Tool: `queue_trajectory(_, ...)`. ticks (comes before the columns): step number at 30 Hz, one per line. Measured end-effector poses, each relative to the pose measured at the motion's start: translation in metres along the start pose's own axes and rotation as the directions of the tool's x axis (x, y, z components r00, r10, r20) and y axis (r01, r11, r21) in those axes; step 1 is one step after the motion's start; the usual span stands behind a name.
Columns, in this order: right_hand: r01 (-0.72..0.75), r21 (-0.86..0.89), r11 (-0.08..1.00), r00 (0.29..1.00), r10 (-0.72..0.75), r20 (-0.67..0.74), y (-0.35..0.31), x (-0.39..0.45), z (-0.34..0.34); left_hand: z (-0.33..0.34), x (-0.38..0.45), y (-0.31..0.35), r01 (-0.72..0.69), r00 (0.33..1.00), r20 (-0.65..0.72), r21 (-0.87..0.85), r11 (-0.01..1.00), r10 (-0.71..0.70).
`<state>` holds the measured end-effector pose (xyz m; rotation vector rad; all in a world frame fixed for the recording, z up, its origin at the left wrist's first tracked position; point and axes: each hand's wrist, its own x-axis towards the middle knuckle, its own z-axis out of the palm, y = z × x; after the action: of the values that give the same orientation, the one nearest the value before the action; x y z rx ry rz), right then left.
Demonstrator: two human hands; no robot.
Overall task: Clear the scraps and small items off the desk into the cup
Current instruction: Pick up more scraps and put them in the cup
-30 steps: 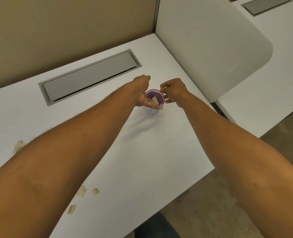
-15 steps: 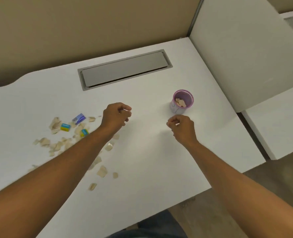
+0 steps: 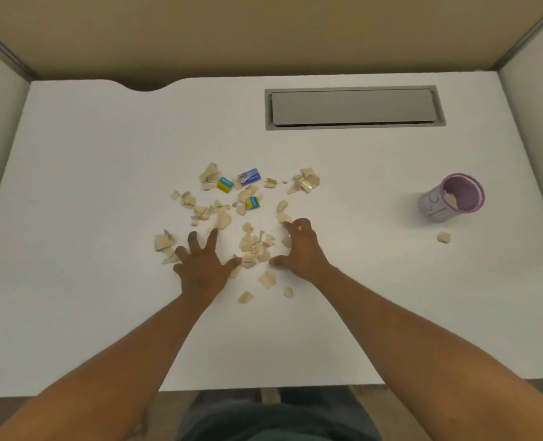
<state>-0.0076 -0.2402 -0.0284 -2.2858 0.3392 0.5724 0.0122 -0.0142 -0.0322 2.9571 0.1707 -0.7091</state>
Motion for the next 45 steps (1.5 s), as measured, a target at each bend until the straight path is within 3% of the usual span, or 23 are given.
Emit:
queue_trajectory(2,0.053,0.000,0.999,0.997,-0.053,0.047,-0.012,0.007,0.009,0.004,-0.004,0.005,-0.054,0.998,-0.041,0.004,0.999,0.055)
queue_trajectory(5,0.146,0.023,0.989,0.987,-0.147,0.068,-0.013,0.009,0.017,0.007,-0.006,0.016,-0.224,0.974,-0.081,-0.168,0.960,0.213)
queue_trajectory(7,0.203,-0.074,0.976,0.978,-0.206,-0.027,-0.010,0.008,0.017,0.008,-0.008,0.023,-0.312,0.950,-0.102,-0.262,0.913,0.295)
queue_trajectory(9,0.222,-0.250,0.942,0.961,-0.254,-0.105,-0.008,0.007,0.016,0.007,-0.009,0.026,-0.330,0.942,-0.166,-0.300,0.895,0.292)
queue_trajectory(12,0.230,-0.416,0.880,0.967,-0.256,-0.008,-0.014,0.010,0.021,0.005,0.000,0.013,-0.180,0.953,-0.276,-0.188,0.966,0.124)
queue_trajectory(15,0.293,-0.498,0.816,0.956,-0.255,0.145,-0.027,0.014,0.034,-0.001,0.018,-0.015,0.079,0.979,-0.170,-0.199,0.977,-0.114)
queue_trajectory(17,0.348,-0.553,0.757,0.937,-0.273,0.216,-0.034,0.014,0.046,-0.002,0.027,-0.029,0.142,0.983,-0.083,-0.200,0.969,-0.162)
queue_trajectory(20,0.373,-0.640,0.672,0.926,-0.309,0.215,-0.038,0.009,0.058,-0.002,0.029,-0.029,0.079,0.993,-0.086,-0.072,0.994,-0.086)
queue_trajectory(24,0.390,-0.648,0.654,0.914,-0.363,0.182,-0.032,0.000,0.052,-0.003,0.018,-0.008,-0.078,0.987,-0.144,0.008,0.997,0.078)
queue_trajectory(29,0.399,-0.673,0.623,0.910,-0.360,0.207,-0.024,0.002,0.033,0.005,0.002,0.019,-0.334,0.939,-0.119,-0.092,0.938,0.322)
queue_trajectory(34,0.388,-0.661,0.643,0.908,-0.387,0.157,-0.012,0.010,0.026,0.006,0.006,0.040,-0.323,0.945,-0.116,-0.205,0.924,0.305)
queue_trajectory(37,0.341,-0.497,0.798,0.930,-0.363,0.056,-0.004,0.013,0.022,0.005,0.010,0.046,-0.217,0.976,-0.095,-0.401,0.890,0.195)
queue_trajectory(39,0.200,-0.151,0.968,0.960,-0.225,-0.168,-0.004,0.009,0.016,0.000,0.013,0.052,-0.116,0.993,-0.059,-0.535,0.837,0.100)
queue_trajectory(40,0.121,0.067,0.990,0.955,-0.098,-0.279,-0.006,0.007,0.011,-0.003,0.014,0.057,-0.060,0.998,-0.028,-0.591,0.804,0.054)
queue_trajectory(42,-0.016,0.482,0.876,0.918,0.204,-0.340,-0.007,0.004,-0.001,-0.011,0.016,0.068,0.039,0.999,0.042,-0.684,0.728,-0.014)
queue_trajectory(44,-0.074,0.799,0.596,0.898,0.388,-0.206,-0.003,0.002,-0.018,-0.018,0.016,0.082,0.112,0.993,0.108,-0.778,0.619,-0.044)
queue_trajectory(45,-0.075,0.906,0.416,0.905,0.410,-0.113,0.000,-0.001,-0.029,-0.020,0.015,0.090,0.149,0.988,0.144,-0.818,0.555,-0.053)
